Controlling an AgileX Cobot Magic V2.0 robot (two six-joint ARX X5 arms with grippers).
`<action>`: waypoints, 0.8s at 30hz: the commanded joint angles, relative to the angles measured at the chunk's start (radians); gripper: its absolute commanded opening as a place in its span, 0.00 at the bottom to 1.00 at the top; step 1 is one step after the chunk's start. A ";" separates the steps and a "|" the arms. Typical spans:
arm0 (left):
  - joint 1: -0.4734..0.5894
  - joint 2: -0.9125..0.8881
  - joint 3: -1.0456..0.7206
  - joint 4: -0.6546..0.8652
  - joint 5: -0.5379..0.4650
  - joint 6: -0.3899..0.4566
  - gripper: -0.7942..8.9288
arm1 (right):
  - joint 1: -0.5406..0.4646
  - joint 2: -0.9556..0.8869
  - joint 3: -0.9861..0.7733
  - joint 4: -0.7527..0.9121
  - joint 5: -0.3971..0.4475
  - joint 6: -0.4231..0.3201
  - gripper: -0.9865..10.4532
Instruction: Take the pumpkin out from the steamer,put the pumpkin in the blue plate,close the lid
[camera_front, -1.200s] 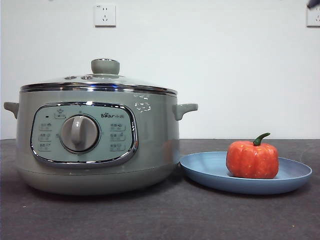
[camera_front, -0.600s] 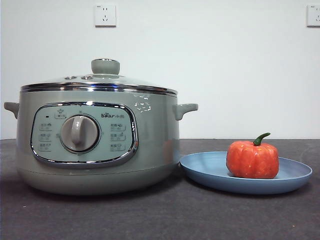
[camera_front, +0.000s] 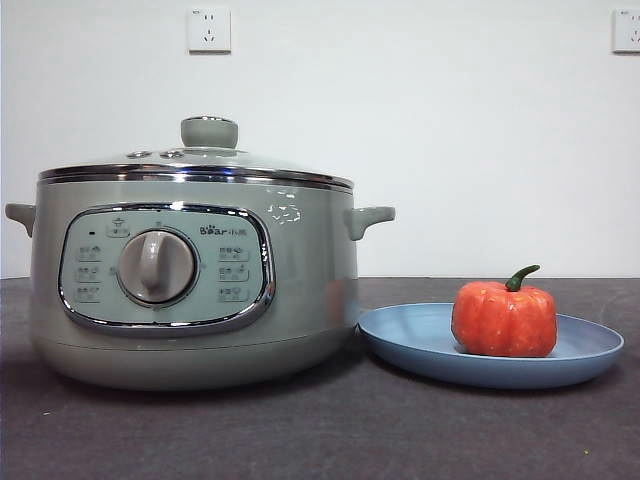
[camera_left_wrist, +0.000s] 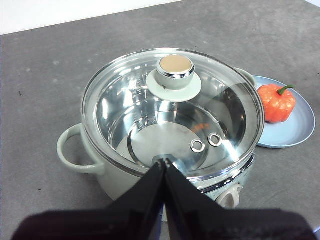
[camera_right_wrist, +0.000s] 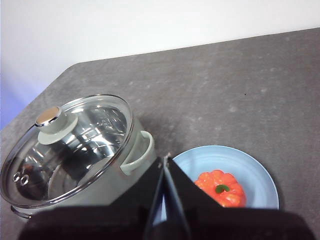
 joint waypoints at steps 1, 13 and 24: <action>-0.004 -0.003 -0.004 0.002 -0.002 -0.010 0.08 | 0.001 -0.002 -0.007 0.003 0.003 0.014 0.07; 0.052 -0.082 -0.004 -0.028 0.022 -0.010 0.08 | 0.001 -0.002 -0.007 -0.010 0.003 0.014 0.07; 0.368 -0.272 -0.035 0.016 0.047 0.008 0.08 | 0.001 -0.002 -0.007 -0.032 0.003 0.014 0.07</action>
